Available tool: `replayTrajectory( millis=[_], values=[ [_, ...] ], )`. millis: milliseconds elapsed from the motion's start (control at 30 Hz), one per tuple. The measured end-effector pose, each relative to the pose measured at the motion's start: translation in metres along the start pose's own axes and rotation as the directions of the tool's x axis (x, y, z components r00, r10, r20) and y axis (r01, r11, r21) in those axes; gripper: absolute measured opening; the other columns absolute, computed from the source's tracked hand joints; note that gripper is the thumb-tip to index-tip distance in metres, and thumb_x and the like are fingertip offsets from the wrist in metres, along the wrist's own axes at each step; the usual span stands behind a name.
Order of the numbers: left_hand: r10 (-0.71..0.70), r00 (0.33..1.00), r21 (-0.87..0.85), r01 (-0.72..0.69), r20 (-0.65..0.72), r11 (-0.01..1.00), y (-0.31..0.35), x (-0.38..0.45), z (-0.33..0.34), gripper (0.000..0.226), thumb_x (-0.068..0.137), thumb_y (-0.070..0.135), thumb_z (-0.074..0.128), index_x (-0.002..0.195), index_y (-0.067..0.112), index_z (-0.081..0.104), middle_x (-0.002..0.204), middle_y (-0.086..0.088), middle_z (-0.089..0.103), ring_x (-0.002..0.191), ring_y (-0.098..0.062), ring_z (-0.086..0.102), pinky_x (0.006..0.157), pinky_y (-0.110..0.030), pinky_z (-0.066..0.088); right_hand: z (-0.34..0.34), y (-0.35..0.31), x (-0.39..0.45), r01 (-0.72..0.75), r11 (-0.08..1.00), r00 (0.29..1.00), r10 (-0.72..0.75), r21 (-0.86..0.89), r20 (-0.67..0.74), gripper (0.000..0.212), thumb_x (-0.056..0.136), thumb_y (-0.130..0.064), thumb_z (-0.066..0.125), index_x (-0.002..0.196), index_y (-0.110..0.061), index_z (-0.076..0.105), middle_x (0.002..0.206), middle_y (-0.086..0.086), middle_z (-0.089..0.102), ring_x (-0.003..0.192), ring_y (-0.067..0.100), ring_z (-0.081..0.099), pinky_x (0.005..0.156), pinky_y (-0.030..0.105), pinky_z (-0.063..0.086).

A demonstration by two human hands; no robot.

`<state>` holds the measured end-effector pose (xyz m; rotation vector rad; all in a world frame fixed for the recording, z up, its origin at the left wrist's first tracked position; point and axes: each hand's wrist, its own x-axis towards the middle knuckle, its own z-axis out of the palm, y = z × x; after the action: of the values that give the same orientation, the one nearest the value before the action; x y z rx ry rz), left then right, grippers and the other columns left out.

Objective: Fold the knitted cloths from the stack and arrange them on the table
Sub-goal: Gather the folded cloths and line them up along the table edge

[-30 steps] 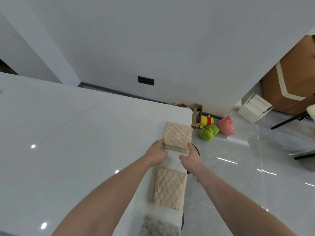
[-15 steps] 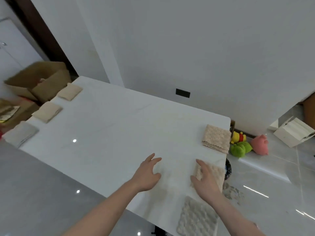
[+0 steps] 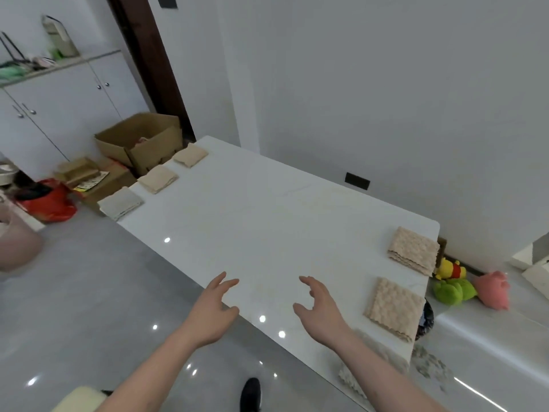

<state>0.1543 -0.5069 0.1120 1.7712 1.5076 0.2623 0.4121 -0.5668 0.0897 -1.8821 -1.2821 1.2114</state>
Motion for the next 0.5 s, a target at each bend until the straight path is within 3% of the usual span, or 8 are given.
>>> replayTrajectory(
  millis=[33,100,200,367,500],
  values=[
    [0.003,1.0,-0.004,-0.003,-0.019,1.0,-0.008,-0.003,-0.008,0.062,0.092,0.017,0.058,0.149,0.036,0.044,0.166,0.018,0.013,0.126,0.012,0.04,0.091,-0.018,0.042,0.007,-0.007,-0.001,0.01,1.0,1.0,-0.01,-0.008,0.012,0.06,0.094,-0.024,0.056,0.149,-0.039,0.036,0.157,-0.022,0.024,0.096,-0.01,0.056,0.066,0.011,0.047],
    [0.0,0.999,-0.016,-0.001,-0.054,1.0,-0.022,-0.006,-0.023,0.061,0.091,0.02,0.058,0.148,0.037,0.044,0.165,0.019,0.014,0.143,-0.005,0.032,0.091,-0.018,0.042,0.02,-0.02,-0.001,0.041,0.999,0.999,-0.04,-0.024,0.026,0.059,0.094,-0.025,0.056,0.147,-0.041,0.037,0.159,-0.022,0.023,0.108,-0.007,0.053,0.075,0.011,0.044],
    [-0.012,0.996,-0.036,0.009,-0.086,0.999,-0.046,0.002,-0.047,0.062,0.091,0.019,0.057,0.148,0.038,0.043,0.163,0.023,0.014,0.147,-0.011,0.028,0.075,-0.009,0.044,0.042,-0.039,0.008,0.069,0.997,0.997,-0.068,-0.046,0.038,0.058,0.094,-0.025,0.056,0.147,-0.04,0.038,0.159,-0.021,0.023,0.124,-0.003,0.042,0.077,0.008,0.04],
    [0.016,0.992,-0.026,-0.019,-0.125,0.999,-0.099,0.029,-0.103,0.064,0.088,0.02,0.058,0.148,0.037,0.044,0.165,0.019,0.014,0.149,-0.014,0.026,0.097,-0.029,0.049,0.093,-0.083,0.043,0.092,0.993,0.996,-0.091,-0.076,0.018,0.058,0.093,-0.026,0.056,0.147,-0.04,0.038,0.16,-0.019,0.023,0.138,0.002,0.038,0.1,0.019,0.039],
    [0.017,0.994,0.007,-0.016,-0.112,1.0,-0.149,0.057,-0.158,0.066,0.086,0.025,0.058,0.149,0.036,0.044,0.167,0.015,0.014,0.151,-0.015,0.023,0.106,-0.034,0.046,0.147,-0.122,0.076,0.075,0.994,0.997,-0.075,-0.08,0.01,0.059,0.093,-0.026,0.057,0.147,-0.038,0.039,0.16,-0.017,0.024,0.142,0.005,0.036,0.109,0.026,0.039]
  ],
)
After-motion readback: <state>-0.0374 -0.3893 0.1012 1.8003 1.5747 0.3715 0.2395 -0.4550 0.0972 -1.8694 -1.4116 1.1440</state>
